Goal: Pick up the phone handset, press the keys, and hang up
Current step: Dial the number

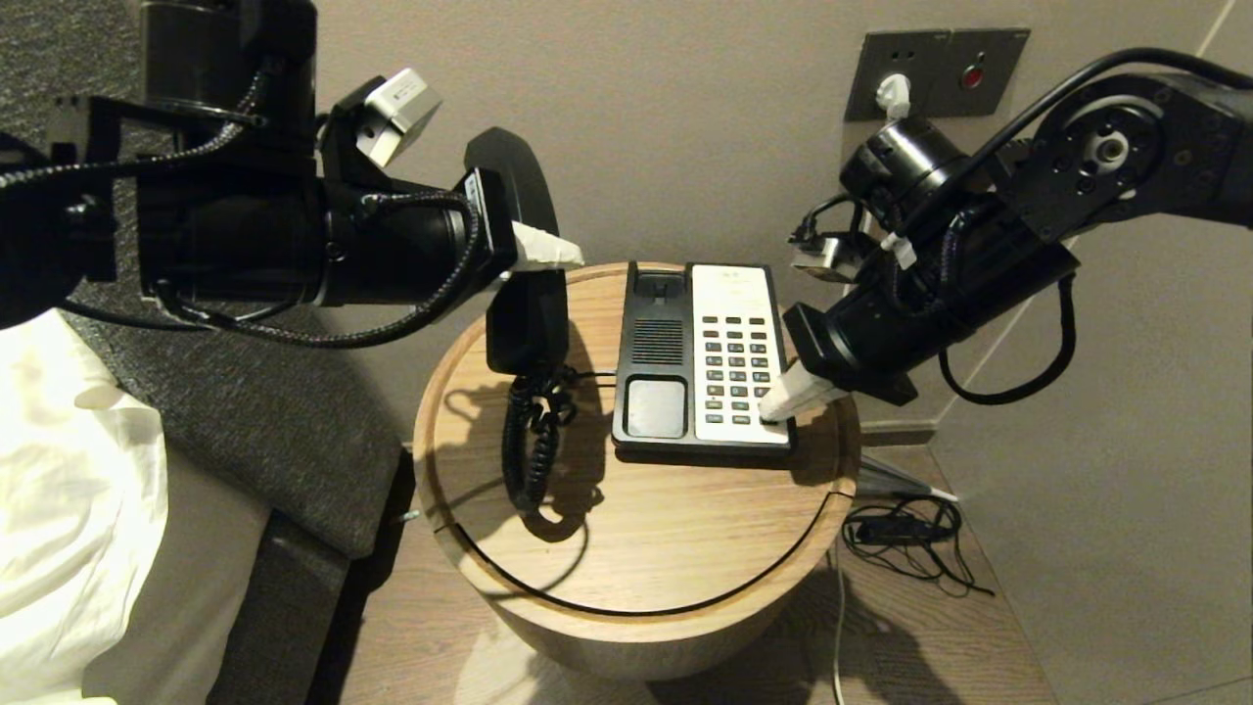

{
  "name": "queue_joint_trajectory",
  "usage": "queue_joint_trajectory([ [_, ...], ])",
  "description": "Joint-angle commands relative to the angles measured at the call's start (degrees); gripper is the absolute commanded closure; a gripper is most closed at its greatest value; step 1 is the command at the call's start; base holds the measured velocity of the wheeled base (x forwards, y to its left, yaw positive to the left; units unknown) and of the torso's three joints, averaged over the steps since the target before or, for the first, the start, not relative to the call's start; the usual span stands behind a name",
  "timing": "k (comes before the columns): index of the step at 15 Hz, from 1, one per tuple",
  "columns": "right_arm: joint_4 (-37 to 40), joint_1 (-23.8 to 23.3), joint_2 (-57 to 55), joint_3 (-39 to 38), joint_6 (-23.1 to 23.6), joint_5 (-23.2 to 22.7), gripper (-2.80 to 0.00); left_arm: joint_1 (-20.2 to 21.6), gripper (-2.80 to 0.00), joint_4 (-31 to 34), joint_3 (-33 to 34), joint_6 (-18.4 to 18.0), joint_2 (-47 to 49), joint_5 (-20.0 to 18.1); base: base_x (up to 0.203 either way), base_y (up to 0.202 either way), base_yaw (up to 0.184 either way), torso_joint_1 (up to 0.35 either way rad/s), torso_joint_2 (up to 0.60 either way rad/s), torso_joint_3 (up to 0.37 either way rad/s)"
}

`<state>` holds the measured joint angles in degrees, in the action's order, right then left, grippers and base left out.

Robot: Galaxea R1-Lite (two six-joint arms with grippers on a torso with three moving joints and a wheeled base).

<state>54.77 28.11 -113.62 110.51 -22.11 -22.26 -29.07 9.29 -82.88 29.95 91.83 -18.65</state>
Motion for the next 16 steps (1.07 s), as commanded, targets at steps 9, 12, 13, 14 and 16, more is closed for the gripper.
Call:
queue_joint_trajectory([
  [9,0.16,0.01,-0.72,-0.82,0.27,0.69,0.00,0.03,0.00,0.03,0.00,0.19,0.43,-0.07,0.000,0.000,0.000,0.000,0.00,0.000],
  [12,0.07,0.01,-1.08,-1.00,0.31,2.75,0.00,-0.02,0.00,0.03,0.00,0.19,0.45,-0.07,0.000,0.000,0.000,0.000,0.00,0.000],
  [13,0.07,0.01,-1.16,-1.08,0.31,2.75,0.00,0.04,0.00,0.03,0.00,0.16,0.53,-0.07,0.000,0.000,0.000,0.000,0.00,0.000],
  [14,0.07,-0.03,-1.12,-0.99,0.16,2.67,0.00,0.00,0.00,0.03,0.09,0.22,0.45,-0.16,0.000,0.000,0.000,0.000,0.00,0.000],
  [16,0.07,0.01,-0.11,0.20,-0.10,1.46,0.00,-0.02,0.00,0.03,0.35,0.27,0.22,-0.16,0.000,0.000,0.000,0.000,0.00,0.000],
])
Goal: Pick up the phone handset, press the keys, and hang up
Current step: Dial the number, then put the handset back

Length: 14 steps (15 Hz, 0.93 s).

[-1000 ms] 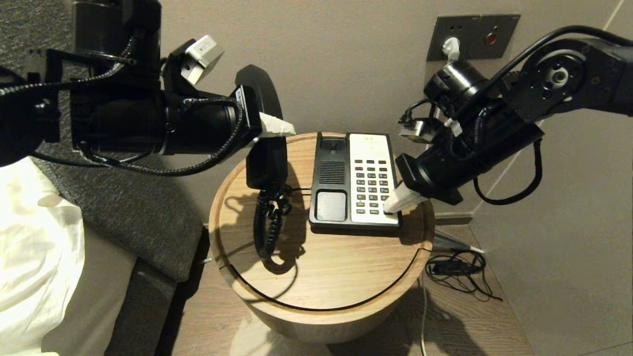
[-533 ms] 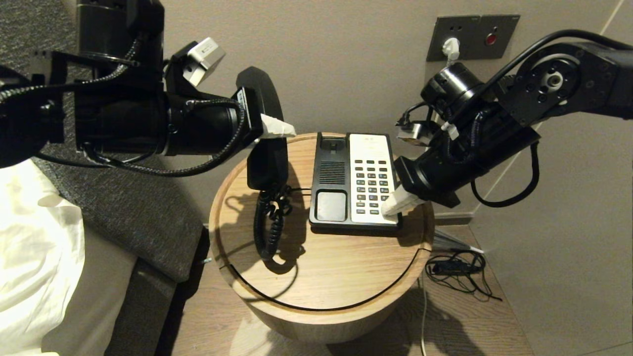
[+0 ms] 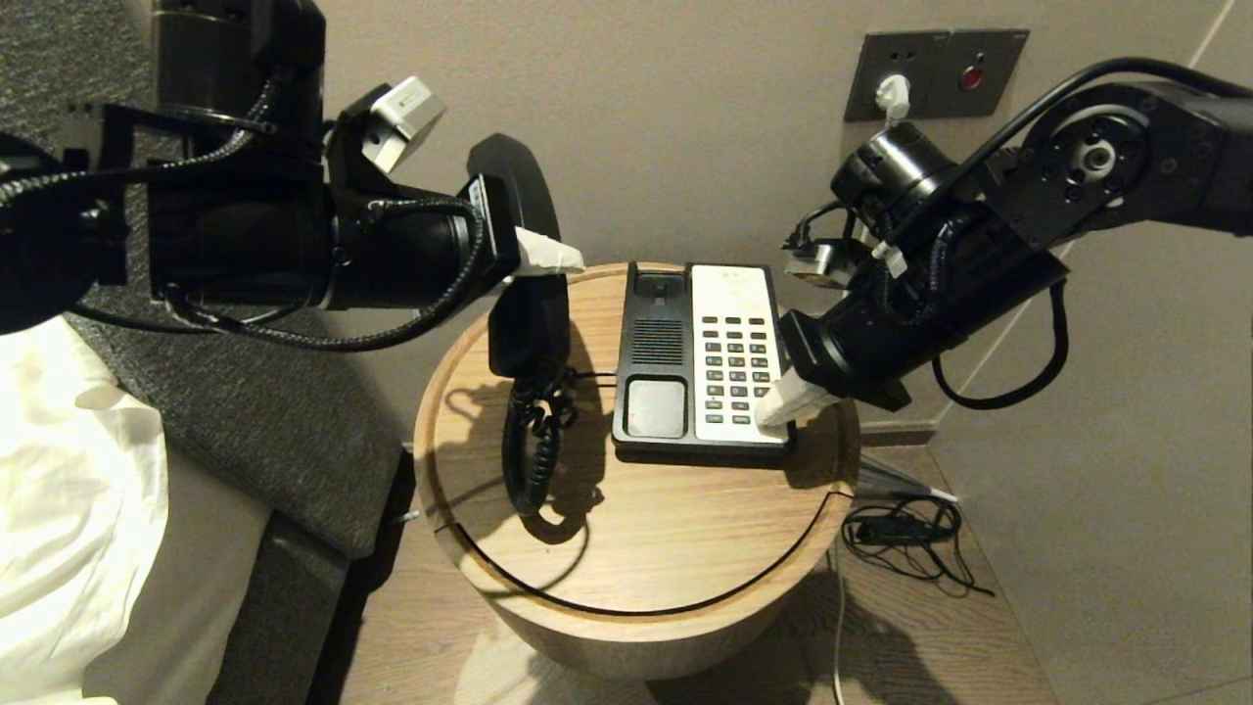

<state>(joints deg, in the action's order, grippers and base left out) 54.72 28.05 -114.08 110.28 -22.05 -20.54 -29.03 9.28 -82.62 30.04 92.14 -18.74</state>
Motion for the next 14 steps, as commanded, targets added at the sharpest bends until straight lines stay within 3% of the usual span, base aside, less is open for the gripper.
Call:
queue_joint_trajectory([
  [1,0.13,0.07,1.30,0.46,-0.18,-0.43,0.00,-0.01,0.00,0.04,0.09,0.20,-0.22,-0.16,0.000,0.000,0.000,0.000,0.00,0.000],
  [11,3.09,-0.93,13.04,-0.78,-1.74,0.13,0.00,-1.49,0.00,-0.96,-0.71,-0.51,2.53,0.93,0.000,0.000,0.000,0.000,0.00,0.000],
  [14,3.99,-5.48,18.41,-1.89,-2.29,0.59,0.00,-3.86,0.00,-8.52,-0.97,-0.69,7.79,5.06,0.000,0.000,0.000,0.000,0.00,0.000],
])
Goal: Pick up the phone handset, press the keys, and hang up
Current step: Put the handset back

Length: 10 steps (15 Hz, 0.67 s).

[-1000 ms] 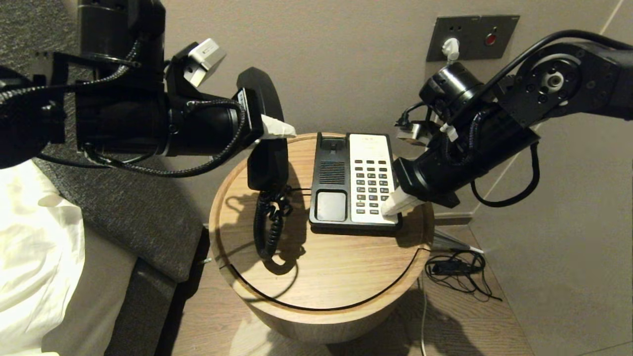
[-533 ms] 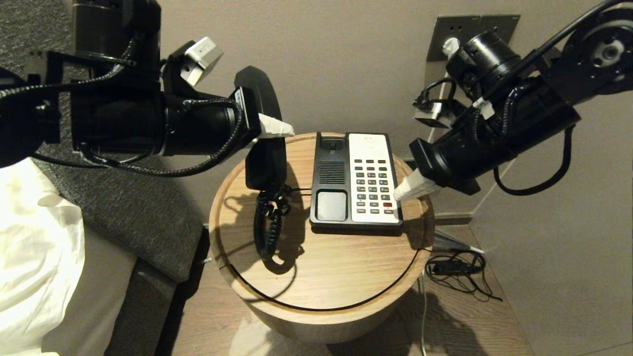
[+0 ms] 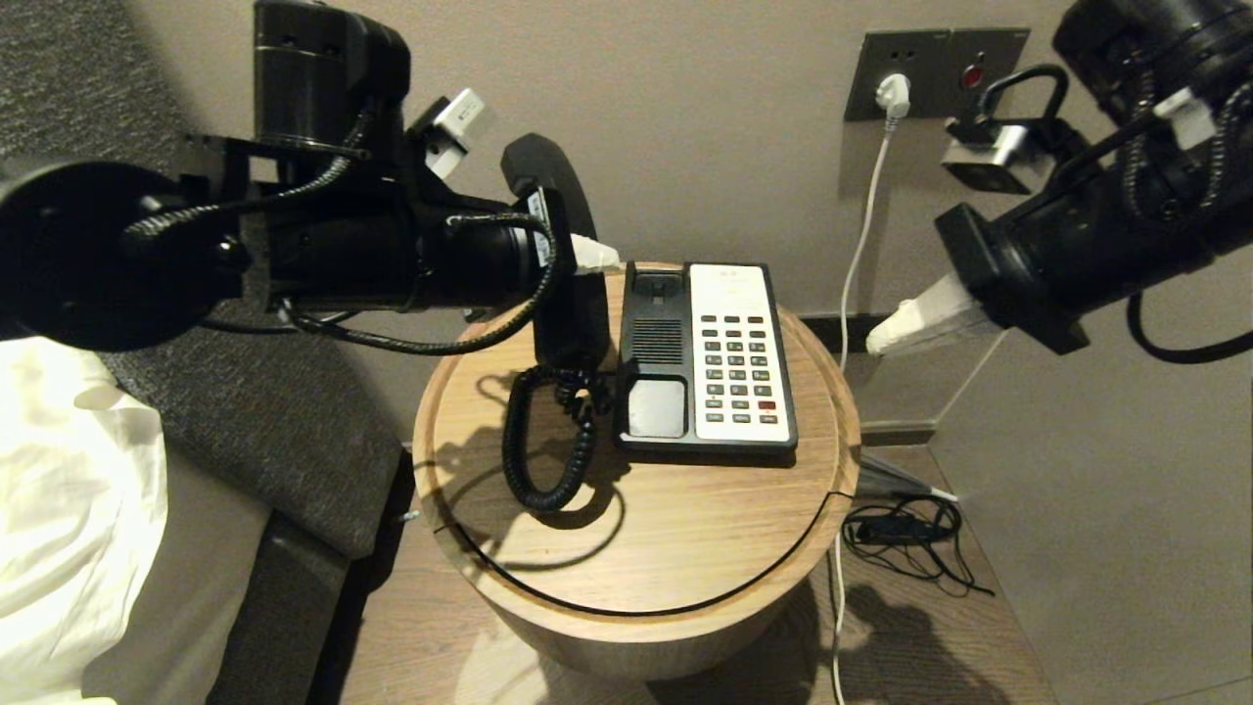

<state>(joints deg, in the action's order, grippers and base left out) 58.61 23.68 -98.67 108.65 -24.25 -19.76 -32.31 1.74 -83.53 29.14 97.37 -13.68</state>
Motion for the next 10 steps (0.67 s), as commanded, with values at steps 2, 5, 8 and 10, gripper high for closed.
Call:
queue_joint_trajectory([
  [2,2.81,-2.26,6.24,-0.42,-0.18,0.14,0.00,-2.82,0.00,-2.62,-0.94,-0.07,5.32,1.80,0.000,0.000,0.000,0.000,0.00,0.000],
  [5,3.73,-3.79,10.74,-1.63,-1.72,0.24,0.00,-4.68,0.00,-0.02,-3.34,-5.24,7.75,5.07,0.000,0.000,0.000,0.000,0.00,0.000],
  [8,3.56,-4.08,14.49,-6.09,-2.37,0.25,0.00,-5.66,0.00,2.66,-4.27,-7.25,7.31,6.04,0.000,0.000,0.000,0.000,0.00,0.000],
  [10,3.76,-4.13,15.92,-7.08,-2.57,0.25,0.00,-6.09,0.00,3.67,-4.55,-8.19,7.53,6.05,0.000,0.000,0.000,0.000,0.00,0.000],
])
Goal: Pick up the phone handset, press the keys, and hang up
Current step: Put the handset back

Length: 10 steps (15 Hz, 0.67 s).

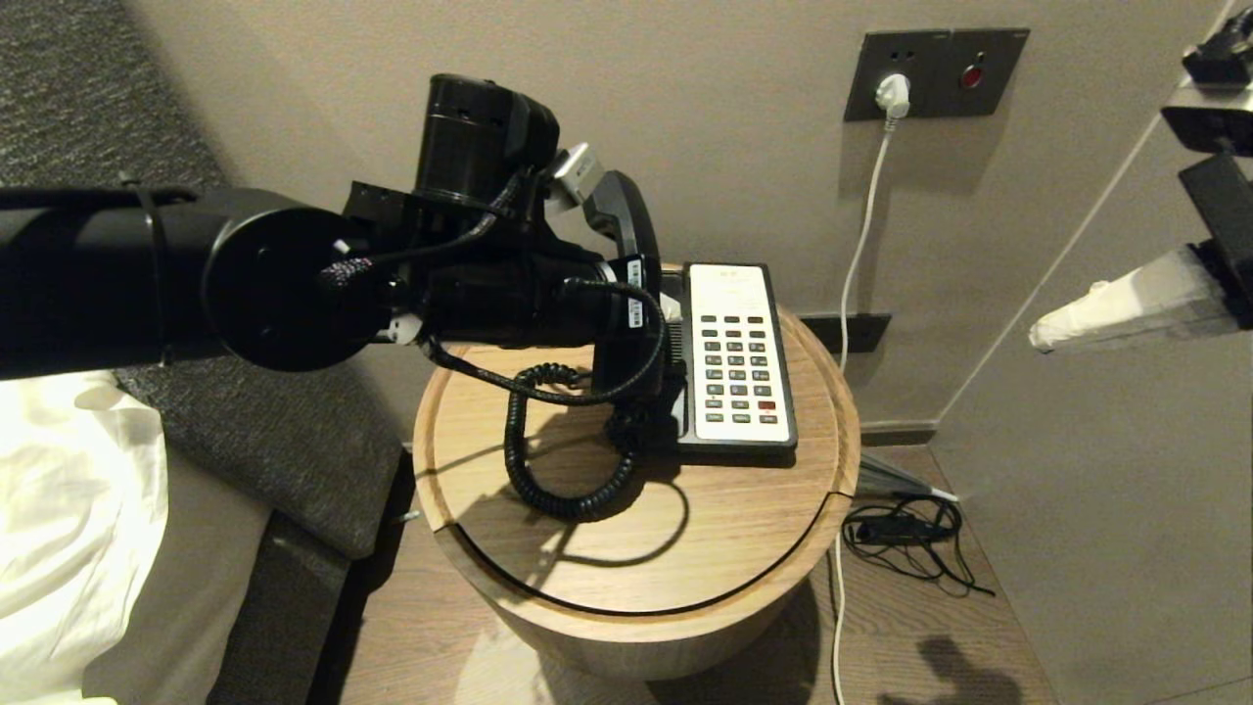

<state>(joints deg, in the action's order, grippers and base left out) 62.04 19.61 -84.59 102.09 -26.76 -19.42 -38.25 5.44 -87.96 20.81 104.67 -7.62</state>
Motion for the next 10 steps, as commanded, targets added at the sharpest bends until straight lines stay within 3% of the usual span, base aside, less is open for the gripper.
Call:
queue_joint_trajectory([
  [1,0.41,-0.32,2.47,-1.23,-0.43,-0.09,0.00,-0.39,0.00,0.04,-0.27,0.45,0.18,-0.40,0.000,0.000,0.000,0.000,0.00,0.000],
  [6,0.19,-0.54,3.73,-3.13,-0.57,-0.09,0.00,-1.63,0.00,-4.97,-1.56,12.03,-0.31,-5.99,0.000,0.000,0.000,0.000,0.00,0.000],
  [10,0.19,-0.54,3.73,-3.13,-0.48,-0.09,0.00,-1.56,0.00,-13.48,-0.54,18.71,1.25,-6.48,0.000,0.000,0.000,0.000,0.00,0.000],
])
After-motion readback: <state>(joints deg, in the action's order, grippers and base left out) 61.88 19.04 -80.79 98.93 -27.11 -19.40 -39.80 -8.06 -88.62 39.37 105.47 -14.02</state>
